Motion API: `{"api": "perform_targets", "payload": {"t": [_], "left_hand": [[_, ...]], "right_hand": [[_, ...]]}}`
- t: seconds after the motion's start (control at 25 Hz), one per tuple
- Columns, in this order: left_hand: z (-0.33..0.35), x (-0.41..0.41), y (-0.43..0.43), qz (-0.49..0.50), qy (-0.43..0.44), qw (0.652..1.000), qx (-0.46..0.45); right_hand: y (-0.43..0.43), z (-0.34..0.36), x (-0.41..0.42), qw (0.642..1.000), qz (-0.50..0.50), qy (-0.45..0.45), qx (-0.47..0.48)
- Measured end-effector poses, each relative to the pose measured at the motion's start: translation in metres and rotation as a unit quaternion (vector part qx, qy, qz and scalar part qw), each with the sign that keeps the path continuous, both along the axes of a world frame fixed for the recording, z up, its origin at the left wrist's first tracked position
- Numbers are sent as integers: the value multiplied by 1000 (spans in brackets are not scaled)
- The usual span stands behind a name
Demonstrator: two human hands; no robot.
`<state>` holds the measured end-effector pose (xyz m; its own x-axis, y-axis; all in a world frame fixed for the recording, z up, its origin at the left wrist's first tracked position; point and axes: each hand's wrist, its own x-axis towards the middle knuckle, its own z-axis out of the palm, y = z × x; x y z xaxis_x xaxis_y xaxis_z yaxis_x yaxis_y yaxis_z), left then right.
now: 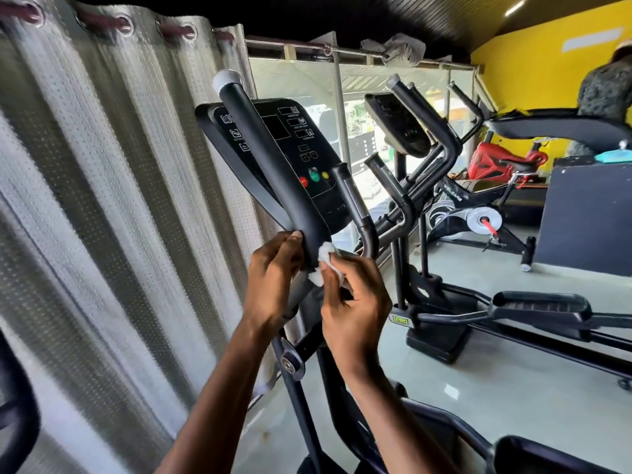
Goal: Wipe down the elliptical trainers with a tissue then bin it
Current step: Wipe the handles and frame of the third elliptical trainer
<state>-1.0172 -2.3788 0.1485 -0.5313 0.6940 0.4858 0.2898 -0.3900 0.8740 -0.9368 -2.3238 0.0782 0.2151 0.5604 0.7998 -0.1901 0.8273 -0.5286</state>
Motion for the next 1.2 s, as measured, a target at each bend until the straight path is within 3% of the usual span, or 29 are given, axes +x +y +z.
{"api": "perform_targets", "payload": {"t": [0.12, 0.24, 0.44, 0.92, 1.2], "left_hand": [[-5, -8, -5, -15, -18, 1000, -15], [-8, -10, -8, -36, 1, 999, -38], [-16, -23, -1, -28, 65, 995, -67], [-72, -57, 17, 54, 0, 984, -169], [-86, -64, 24, 86, 1, 973, -215]], "right_hand": [[-5, -25, -16, 993, 56, 62, -87], [-10, -39, -37, 986, 50, 92, -128], [-4, -63, -64, 977, 31, 69, -200], [17, -110, -114, 954, 83, -11, -289], [36, -113, -123, 876, 174, -128, -430]]}}
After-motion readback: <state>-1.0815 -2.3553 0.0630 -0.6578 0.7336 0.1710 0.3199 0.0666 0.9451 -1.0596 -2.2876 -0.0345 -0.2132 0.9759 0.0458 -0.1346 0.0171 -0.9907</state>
